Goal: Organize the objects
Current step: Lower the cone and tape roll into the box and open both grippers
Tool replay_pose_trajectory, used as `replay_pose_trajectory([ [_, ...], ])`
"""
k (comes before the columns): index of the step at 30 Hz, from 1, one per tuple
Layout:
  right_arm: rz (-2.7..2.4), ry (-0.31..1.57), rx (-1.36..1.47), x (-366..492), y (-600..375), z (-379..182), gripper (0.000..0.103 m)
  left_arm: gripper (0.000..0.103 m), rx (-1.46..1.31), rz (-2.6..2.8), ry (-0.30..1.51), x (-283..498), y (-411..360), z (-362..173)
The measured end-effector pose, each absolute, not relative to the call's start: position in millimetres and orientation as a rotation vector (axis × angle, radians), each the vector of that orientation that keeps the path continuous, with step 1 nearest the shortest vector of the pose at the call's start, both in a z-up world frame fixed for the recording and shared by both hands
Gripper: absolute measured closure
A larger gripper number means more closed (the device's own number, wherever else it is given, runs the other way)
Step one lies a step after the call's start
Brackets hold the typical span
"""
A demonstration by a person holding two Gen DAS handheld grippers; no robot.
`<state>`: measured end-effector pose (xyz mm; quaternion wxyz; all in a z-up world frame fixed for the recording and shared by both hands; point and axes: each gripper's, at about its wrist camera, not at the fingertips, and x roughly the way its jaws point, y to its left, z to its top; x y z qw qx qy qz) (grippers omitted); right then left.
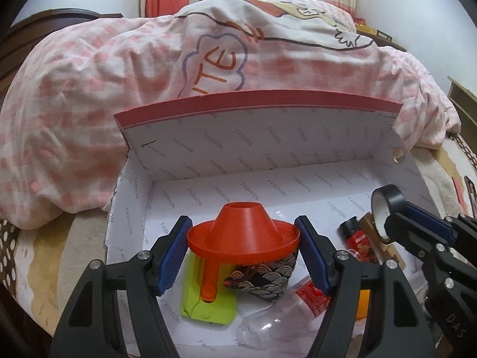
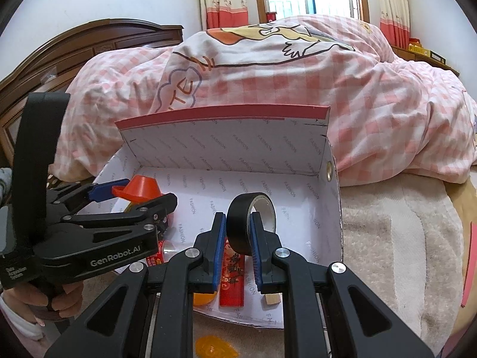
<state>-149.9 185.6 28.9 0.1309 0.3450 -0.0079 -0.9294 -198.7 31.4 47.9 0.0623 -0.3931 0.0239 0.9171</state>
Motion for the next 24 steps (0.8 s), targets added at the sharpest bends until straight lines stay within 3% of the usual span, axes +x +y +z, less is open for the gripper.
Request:
replay_pose_trajectory([
  [12, -2.643, -0.068, 0.996, -150.1, 183.1, 28.6, 0.086, 0.032, -1.2, 2.775, 0.033, -197.9, 26.0, 47.5],
  [17, -2.643, -0.042, 0.958, -146.8, 178.0, 32.4, 0.074, 0.032, -1.201, 2.774, 0.033, -197.7, 25.8, 47.8],
  [24, -2.644, -0.049, 0.959, -144.1, 178.2, 32.5, 0.072, 0.032, -1.196, 2.774, 0.03, -192.8, 26.4, 50.9],
])
